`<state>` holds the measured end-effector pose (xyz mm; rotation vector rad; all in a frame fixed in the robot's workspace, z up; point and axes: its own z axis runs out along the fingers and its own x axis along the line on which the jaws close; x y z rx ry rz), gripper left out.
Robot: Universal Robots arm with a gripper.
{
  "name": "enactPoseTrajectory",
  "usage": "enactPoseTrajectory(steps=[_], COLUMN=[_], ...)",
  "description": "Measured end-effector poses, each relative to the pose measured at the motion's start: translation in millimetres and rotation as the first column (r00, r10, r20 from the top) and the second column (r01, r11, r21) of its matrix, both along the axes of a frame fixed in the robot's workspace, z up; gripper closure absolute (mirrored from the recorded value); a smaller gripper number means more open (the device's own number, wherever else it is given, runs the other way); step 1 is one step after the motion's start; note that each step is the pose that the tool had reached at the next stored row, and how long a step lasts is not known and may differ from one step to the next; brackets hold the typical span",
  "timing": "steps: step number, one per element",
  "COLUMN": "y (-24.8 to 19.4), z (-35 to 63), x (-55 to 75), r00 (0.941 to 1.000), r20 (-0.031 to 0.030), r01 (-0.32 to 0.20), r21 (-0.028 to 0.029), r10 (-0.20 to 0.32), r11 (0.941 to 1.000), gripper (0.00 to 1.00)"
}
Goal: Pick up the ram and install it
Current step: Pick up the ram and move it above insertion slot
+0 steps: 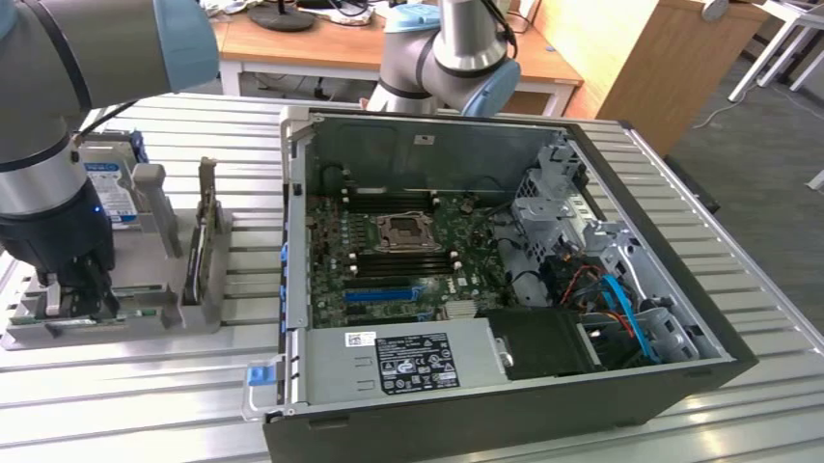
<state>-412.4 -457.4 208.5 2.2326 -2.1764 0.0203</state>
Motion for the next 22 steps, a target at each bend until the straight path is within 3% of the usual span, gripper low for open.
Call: enactPoseTrajectory(steps=[22], y=[0.0], z=[55.0], x=[0.4], r00=[1.0], r20=[-0.0002], r01=[0.0], r21=[0.0001], r10=[0.0], r11=[1.0], gripper=[0.88])
